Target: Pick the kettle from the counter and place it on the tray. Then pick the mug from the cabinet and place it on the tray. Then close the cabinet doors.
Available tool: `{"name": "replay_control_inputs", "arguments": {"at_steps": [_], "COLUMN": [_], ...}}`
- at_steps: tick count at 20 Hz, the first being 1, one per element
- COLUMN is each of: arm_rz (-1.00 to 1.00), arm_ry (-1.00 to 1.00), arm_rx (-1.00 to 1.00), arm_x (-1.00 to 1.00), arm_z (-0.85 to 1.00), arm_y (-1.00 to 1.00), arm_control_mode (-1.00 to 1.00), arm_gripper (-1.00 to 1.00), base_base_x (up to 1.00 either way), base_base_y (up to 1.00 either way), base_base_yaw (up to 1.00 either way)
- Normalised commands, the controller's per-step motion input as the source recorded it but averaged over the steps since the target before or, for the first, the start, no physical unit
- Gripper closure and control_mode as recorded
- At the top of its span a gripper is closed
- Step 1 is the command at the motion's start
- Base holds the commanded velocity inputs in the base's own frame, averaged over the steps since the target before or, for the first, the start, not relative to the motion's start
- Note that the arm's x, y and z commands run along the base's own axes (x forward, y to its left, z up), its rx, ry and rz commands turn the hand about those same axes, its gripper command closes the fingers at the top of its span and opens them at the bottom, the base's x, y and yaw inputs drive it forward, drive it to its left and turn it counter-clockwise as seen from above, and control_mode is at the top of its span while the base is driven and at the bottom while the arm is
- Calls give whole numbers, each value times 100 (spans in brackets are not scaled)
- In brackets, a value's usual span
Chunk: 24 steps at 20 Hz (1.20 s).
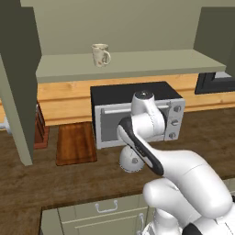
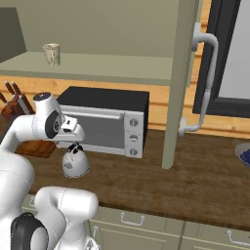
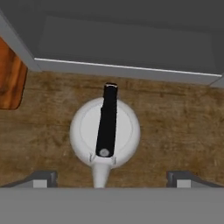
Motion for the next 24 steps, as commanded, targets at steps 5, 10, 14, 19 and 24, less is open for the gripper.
{"name": "replay_control_inputs", "arguments": {"at_steps": [5, 10, 14, 19, 24], "arm_rz": [0, 0, 0, 0, 0], "arm_ry": [2, 2, 5, 6, 4], "arm_rx": [0, 0, 0, 0, 0], "arm_x": [11, 19, 20, 18, 9], "arm_z": [-27, -22, -20, -18, -18], "arm_y": [3, 0, 1, 0, 0], "arm_control_mode": [-100, -100, -100, -100, -100], "arm_gripper": [-100, -100, -100, -100, -100], "base_base_x": [0, 0, 0, 0, 0], "base_base_y": [0, 0, 0, 0, 0], "base_base_yaw": [0, 0, 0, 0, 0]}}
